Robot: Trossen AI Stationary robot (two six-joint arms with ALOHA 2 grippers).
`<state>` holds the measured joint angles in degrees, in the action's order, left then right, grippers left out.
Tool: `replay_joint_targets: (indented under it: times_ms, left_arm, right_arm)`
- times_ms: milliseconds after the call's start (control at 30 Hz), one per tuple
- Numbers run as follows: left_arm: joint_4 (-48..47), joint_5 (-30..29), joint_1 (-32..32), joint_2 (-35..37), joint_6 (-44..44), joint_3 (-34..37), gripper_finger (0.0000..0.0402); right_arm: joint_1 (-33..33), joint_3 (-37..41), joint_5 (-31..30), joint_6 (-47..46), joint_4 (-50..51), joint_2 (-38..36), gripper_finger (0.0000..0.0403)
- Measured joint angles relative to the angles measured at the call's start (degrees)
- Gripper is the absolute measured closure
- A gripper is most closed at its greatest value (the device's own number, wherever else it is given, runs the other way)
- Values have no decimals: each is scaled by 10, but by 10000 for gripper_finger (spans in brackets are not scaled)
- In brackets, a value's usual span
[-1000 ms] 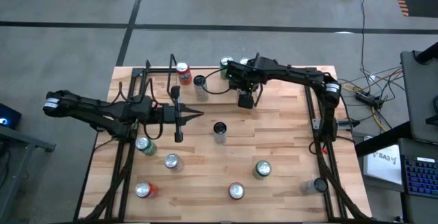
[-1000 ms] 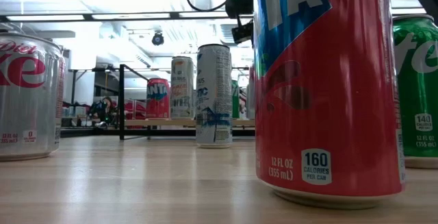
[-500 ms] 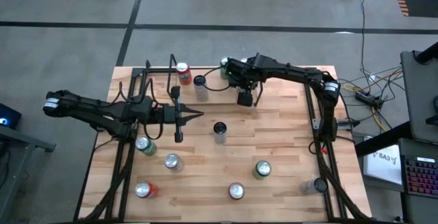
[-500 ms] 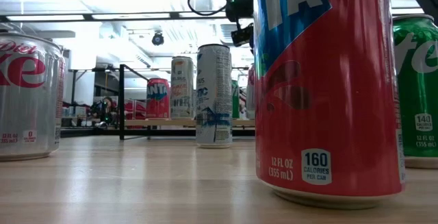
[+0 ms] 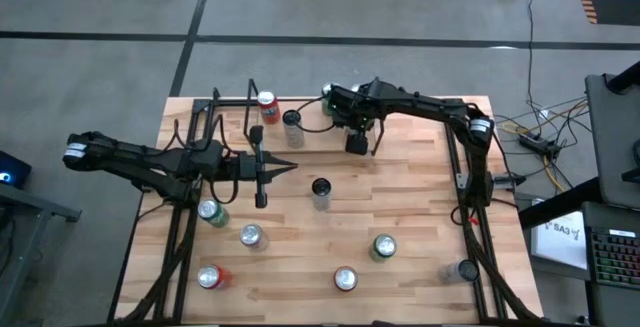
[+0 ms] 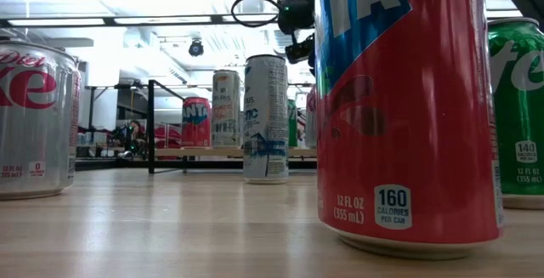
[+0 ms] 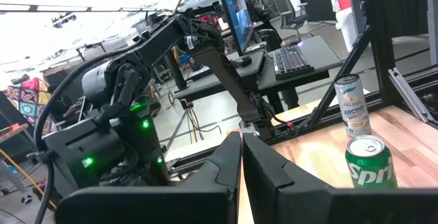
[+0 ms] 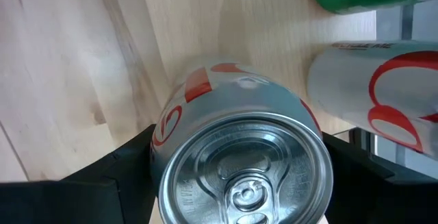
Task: Sort soda cans
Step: Put the top red silver soda can on the shelf and align it with the other red silver soda can
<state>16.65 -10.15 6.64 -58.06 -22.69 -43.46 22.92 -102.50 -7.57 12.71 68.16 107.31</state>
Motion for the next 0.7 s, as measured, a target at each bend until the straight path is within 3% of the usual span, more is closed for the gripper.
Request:
replay_joint_targets:
  times_ms: [700]
  left_arm:
    - [0,0,0,0,-4,0,401]
  right_arm:
    - [1,0,-1,-3,-1,3,73]
